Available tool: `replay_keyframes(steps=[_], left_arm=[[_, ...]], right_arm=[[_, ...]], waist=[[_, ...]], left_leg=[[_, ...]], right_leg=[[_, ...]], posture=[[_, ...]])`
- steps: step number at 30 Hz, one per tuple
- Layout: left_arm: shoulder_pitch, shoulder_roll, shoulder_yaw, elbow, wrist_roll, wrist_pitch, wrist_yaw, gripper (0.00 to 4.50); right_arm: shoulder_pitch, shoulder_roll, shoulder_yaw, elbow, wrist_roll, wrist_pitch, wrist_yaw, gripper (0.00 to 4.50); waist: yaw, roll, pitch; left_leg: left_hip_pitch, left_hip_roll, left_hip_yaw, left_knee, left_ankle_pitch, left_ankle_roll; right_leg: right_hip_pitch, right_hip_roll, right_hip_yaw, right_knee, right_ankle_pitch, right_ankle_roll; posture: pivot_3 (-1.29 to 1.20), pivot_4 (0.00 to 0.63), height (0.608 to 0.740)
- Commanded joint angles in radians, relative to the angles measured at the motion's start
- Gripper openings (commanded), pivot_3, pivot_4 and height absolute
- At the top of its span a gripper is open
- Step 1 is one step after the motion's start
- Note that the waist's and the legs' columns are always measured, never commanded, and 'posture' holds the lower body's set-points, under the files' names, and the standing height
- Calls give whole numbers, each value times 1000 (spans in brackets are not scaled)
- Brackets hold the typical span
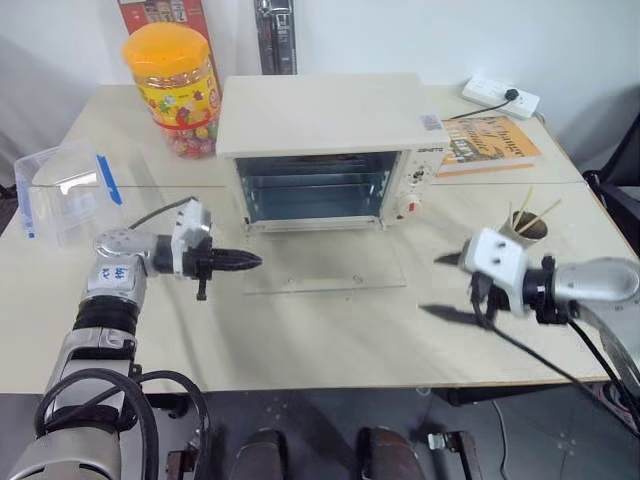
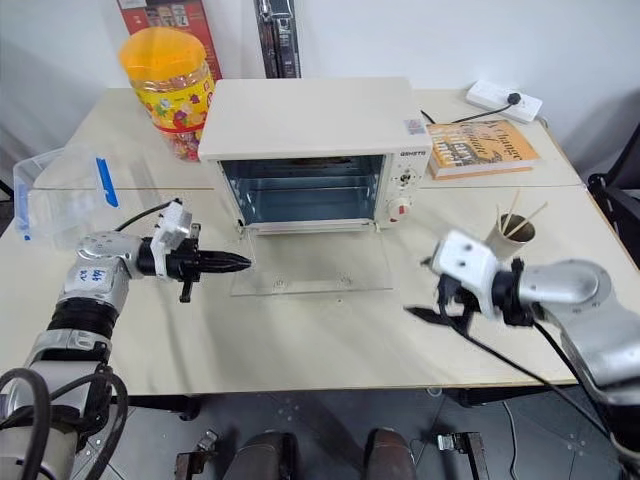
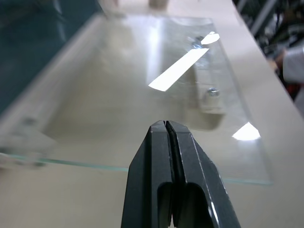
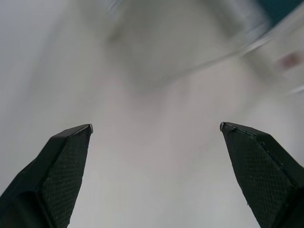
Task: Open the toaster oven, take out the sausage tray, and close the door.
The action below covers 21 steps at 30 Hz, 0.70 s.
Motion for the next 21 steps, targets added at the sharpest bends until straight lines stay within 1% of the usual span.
replay_keyframes(steps=[1, 3, 5, 8, 9, 11, 13, 16, 19, 21], left_arm=[[16, 11, -15, -38, 24, -53, -18, 22], [23, 7, -13, -36, 32, -76, 6, 22], [35, -4, 7, -39, 28, -98, 52, 22], [63, -15, 39, -79, -10, -88, 76, 22], [72, -24, 59, -92, -17, -91, 123, 22], [96, -42, 101, -117, -43, -104, 183, 308], [141, -64, 148, -185, -93, -86, 222, 775], [218, -95, 210, -323, -197, -1, 260, 1676], [326, -117, 273, -488, -300, 83, 313, 2513], [388, -130, 304, -589, -371, 154, 354, 3141]], right_arm=[[-76, 62, 49, 14, -30, -19, -54, 4500], [-136, 124, 97, 38, -52, -40, -84, 4500], [-218, 224, 178, 98, -109, -92, -132, 4500], [-277, 305, 250, 162, -181, -145, -167, 4500], [-293, 328, 274, 185, -205, -164, -179, 4500], [-333, 376, 334, 255, -272, -221, -213, 4500], [-369, 419, 380, 336, -348, -291, -254, 4500], [-421, 468, 418, 457, -433, -363, -305, 4500], [-500, 500, 489, 626, -577, -452, -385, 4500], [-537, 539, 495, 705, -629, -508, -462, 4500]], waist=[[1, 0, 0], [1, 0, 0], [0, 0, 0], [1, 1, 1], [1, 1, 1], [0, 1, 1], [-4, 1, 1], [-17, 1, 1], [-29, 2, 1], [-35, 2, 1]], left_leg=[[0, 0, 0, 0, 0, 0], [0, 0, 0, 0, 0, 0], [-1, 0, 0, 0, 0, 0], [-1, 0, 0, 1, 0, 0], [-1, 0, -1, 2, 0, 0], [-2, 0, -2, 3, 0, 1], [-3, 0, -2, 4, -1, 1], [-4, 0, -3, 4, -1, 1], [-5, 0, -6, 5, -1, 1], [-5, 0, -6, 5, -1, 1]], right_leg=[[0, 0, 0, 0, 0, 0], [0, 0, 0, 0, 0, 0], [0, 0, 0, 0, 0, 0], [0, 0, 0, 1, 0, 0], [0, 0, 0, 1, 0, 0], [0, 0, -1, 1, 0, 0], [0, 0, -1, 1, 0, 1], [-1, 0, -2, 2, 0, 1], [-1, 0, -4, 2, 0, 1], [-1, 0, -4, 2, 0, 1]], posture=[[0, 150, 740], [0, 150, 740], [0, 150, 740], [0, 150, 740], [0, 150, 740], [0, 150, 740], [0, 150, 740], [0, 150, 740], [0, 150, 740], [0, 150, 740]])
